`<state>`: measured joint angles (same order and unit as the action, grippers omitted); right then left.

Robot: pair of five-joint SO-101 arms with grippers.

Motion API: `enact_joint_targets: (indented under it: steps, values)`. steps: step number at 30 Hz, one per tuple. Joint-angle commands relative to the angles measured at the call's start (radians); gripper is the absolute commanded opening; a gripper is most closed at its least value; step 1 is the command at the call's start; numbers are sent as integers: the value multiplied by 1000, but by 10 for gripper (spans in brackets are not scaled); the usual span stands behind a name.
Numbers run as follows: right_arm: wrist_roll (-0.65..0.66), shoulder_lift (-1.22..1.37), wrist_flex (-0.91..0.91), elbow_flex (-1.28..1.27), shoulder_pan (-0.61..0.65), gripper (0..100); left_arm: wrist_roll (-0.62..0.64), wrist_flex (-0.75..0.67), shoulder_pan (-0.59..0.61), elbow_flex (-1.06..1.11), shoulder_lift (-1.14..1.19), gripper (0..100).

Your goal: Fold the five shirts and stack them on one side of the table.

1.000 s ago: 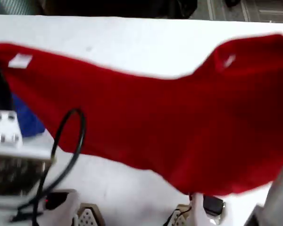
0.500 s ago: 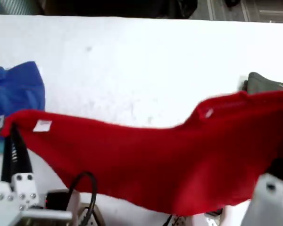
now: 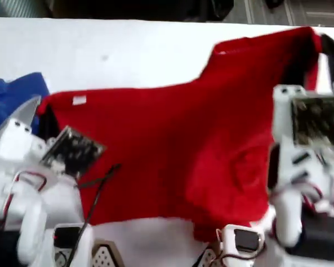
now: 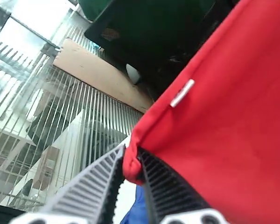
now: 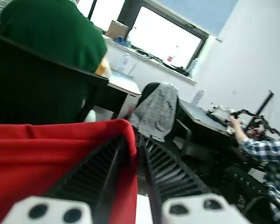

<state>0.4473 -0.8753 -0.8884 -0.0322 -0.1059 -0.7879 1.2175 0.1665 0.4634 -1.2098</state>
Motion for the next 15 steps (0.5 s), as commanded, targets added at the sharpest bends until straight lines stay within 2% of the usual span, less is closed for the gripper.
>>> enact_joint_targets:
  steps: [1,4,8,15]
  values:
    - [9,2,211,-152,38,19,-37,-224,18,146,-2,22]
    - [11,4,380,-272,65,18,-114,-387,15,281,-2,22]
    - [12,24,558,-385,111,18,-133,-572,15,394,-1,22]
    - [5,214,679,-322,134,18,-133,-663,18,368,185,22]
